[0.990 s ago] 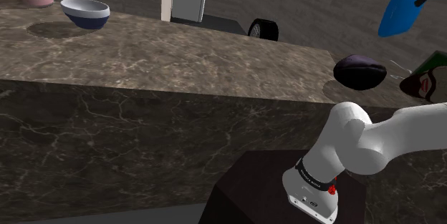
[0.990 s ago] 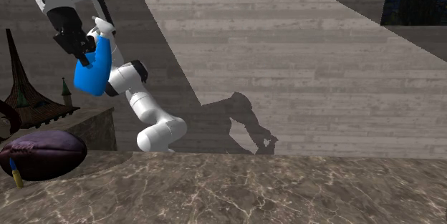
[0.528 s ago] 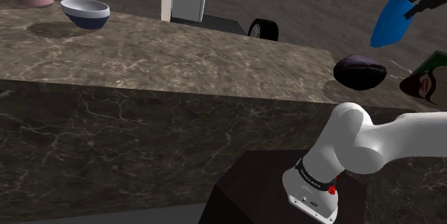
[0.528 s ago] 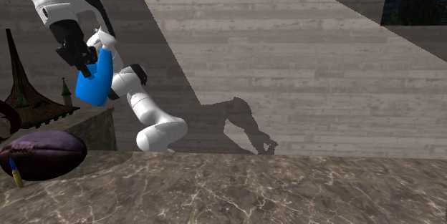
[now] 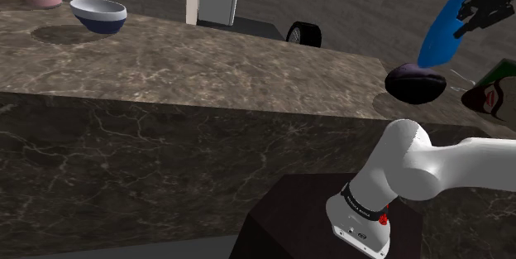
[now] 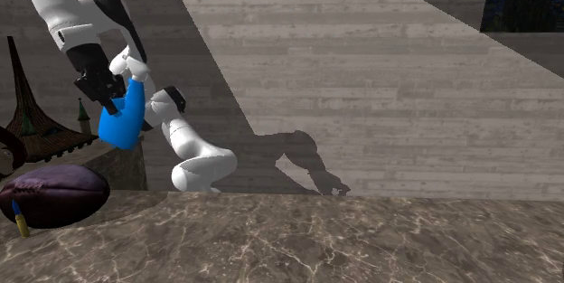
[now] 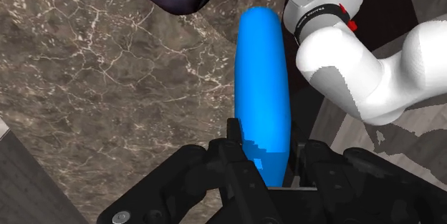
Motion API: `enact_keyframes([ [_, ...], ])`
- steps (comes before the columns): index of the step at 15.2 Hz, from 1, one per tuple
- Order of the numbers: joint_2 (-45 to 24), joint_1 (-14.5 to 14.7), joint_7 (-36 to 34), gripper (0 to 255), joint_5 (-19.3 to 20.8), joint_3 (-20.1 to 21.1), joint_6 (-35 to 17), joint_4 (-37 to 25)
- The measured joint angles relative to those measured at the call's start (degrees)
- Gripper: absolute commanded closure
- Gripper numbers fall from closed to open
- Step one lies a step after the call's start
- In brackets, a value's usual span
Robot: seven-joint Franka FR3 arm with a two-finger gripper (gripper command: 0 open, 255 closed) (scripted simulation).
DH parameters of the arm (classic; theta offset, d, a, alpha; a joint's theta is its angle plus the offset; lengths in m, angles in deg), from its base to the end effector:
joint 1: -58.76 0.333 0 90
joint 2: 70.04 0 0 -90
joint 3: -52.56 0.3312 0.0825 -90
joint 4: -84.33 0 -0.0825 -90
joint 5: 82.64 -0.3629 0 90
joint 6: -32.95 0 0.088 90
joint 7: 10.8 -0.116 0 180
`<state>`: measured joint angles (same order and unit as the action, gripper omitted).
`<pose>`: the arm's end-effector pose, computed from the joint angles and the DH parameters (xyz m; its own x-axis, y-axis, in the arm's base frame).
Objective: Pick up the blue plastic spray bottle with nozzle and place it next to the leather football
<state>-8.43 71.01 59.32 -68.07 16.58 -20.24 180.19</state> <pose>0.0130 -0.2911 0.7384 0.5953 0.7043 0.3868 0.7631 -0.6463 0.0024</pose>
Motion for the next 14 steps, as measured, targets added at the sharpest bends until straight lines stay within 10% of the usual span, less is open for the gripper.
enact_keyframes([
  [14,9.25,-3.95,0.5,255,3.56,-1.43,-6.75,15.96],
])
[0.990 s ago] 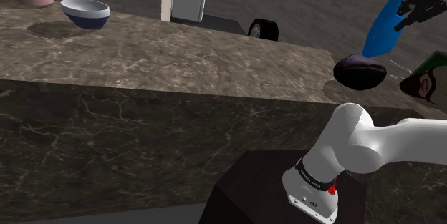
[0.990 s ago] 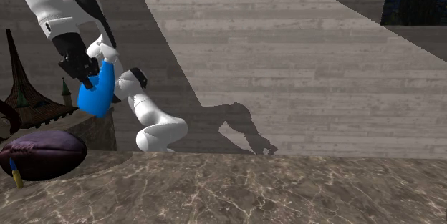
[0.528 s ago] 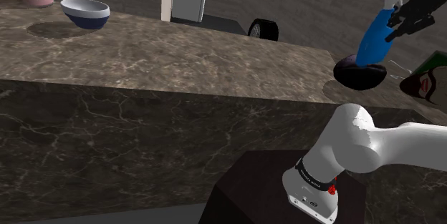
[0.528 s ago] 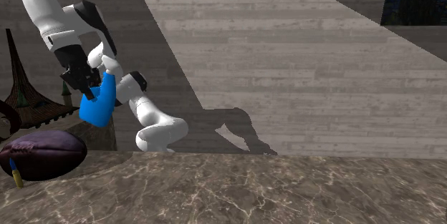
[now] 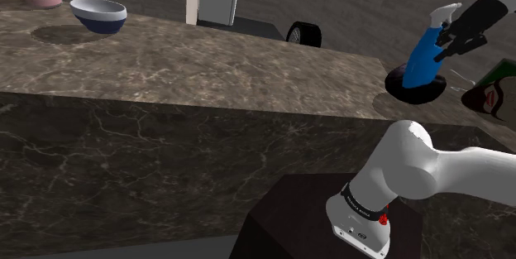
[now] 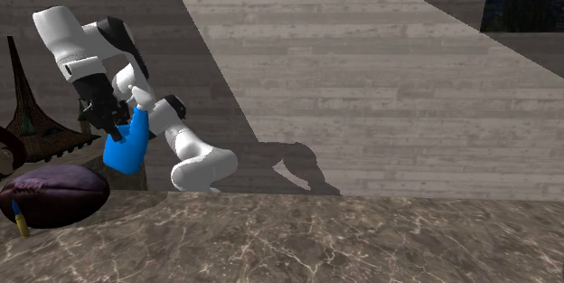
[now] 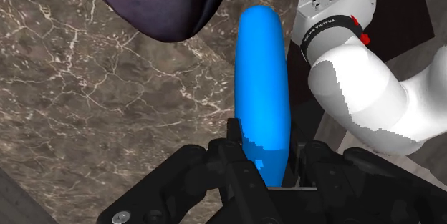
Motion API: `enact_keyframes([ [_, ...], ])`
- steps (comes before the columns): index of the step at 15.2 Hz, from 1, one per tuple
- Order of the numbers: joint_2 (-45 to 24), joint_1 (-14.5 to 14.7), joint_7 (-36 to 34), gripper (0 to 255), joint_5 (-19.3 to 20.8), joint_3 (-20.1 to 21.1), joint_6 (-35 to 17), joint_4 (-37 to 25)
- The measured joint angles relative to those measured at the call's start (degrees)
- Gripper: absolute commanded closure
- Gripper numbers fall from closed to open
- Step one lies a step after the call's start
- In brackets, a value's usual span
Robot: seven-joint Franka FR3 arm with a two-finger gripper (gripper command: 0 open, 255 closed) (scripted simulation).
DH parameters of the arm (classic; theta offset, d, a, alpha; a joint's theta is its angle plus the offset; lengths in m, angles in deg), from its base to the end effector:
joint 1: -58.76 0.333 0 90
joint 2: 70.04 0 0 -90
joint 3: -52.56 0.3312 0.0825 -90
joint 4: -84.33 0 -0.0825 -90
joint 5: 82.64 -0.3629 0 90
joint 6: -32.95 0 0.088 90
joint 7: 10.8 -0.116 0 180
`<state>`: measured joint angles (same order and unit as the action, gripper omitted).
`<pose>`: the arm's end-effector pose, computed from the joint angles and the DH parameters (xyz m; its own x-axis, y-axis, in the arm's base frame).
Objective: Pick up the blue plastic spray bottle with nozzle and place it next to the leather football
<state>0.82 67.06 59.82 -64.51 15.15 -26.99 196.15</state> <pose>0.0102 -0.2899 0.6647 0.5954 0.7043 0.3866 0.7631 -0.6463 0.0022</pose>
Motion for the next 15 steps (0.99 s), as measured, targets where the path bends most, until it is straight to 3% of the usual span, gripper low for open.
enact_keyframes([
  [15,8.59,-3.83,1.11,255,5.13,-3.92,-5.97,14.23],
])
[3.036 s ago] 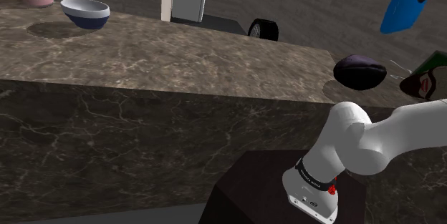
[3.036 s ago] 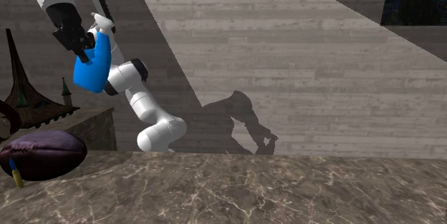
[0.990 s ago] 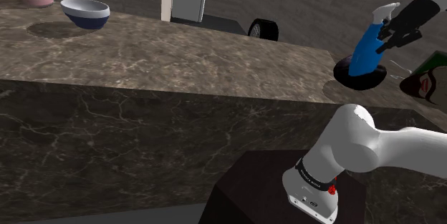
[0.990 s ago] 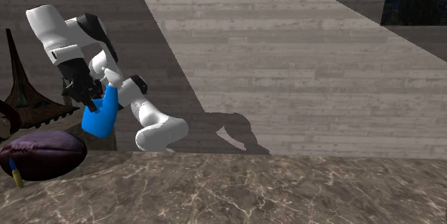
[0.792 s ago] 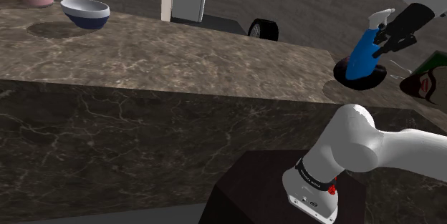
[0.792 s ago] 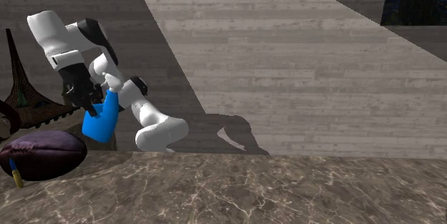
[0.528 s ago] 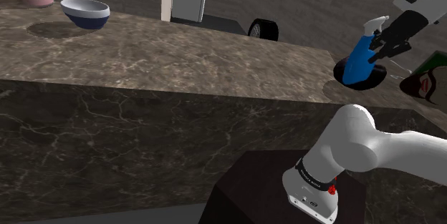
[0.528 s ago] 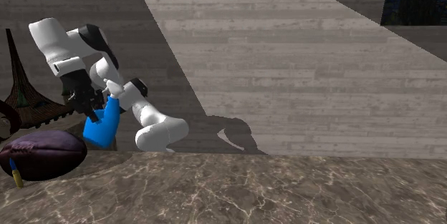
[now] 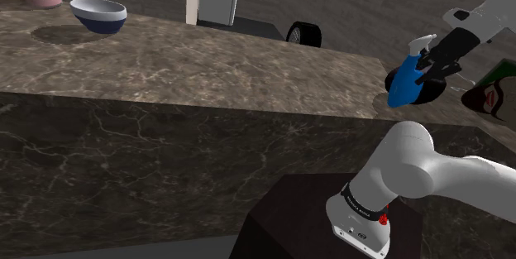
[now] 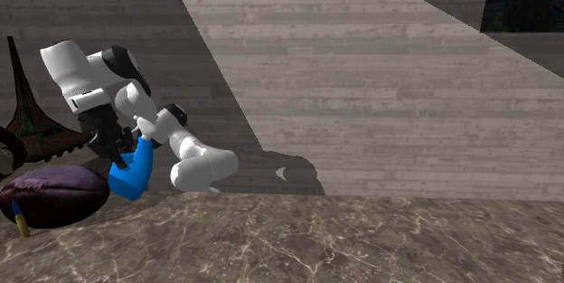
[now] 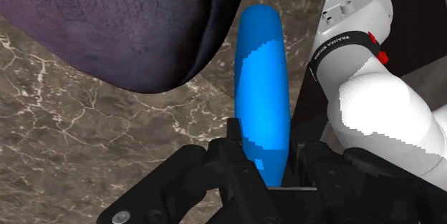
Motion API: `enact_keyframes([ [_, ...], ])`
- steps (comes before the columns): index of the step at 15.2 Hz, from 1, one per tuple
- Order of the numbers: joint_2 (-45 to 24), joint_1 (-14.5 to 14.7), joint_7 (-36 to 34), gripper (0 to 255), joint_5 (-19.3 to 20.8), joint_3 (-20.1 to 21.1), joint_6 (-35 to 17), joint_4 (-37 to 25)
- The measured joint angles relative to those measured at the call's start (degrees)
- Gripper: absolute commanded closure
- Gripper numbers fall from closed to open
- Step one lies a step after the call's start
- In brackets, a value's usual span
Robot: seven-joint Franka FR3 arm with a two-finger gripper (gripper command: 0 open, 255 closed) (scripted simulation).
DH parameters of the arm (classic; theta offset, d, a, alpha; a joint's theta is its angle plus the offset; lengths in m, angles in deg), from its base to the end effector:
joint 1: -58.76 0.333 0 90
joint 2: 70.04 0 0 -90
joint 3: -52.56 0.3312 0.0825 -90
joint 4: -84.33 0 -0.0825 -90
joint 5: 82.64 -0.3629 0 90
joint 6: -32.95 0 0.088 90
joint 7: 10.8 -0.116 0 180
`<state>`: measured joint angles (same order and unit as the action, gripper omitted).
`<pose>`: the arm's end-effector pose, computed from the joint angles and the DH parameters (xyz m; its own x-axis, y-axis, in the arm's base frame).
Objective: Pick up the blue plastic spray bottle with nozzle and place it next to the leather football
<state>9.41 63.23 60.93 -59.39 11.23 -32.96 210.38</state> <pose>0.0087 -0.2895 0.5840 0.5952 0.7043 0.3868 0.7631 -0.6462 0.0023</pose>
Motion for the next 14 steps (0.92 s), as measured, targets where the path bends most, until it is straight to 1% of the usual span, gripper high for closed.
enact_keyframes([
  [4,1.64,-0.82,0.18,255,1.12,-0.92,-1.3,2.61],
  [10,1.9,-1.03,0.33,255,1.31,-1.02,-1.4,2.82],
  [11,1.92,-1.06,0.34,0,1.31,-1.02,-1.4,2.84],
  [14,1.92,-1.09,0.39,0,1.37,-1.17,-1.2,3.03],
])
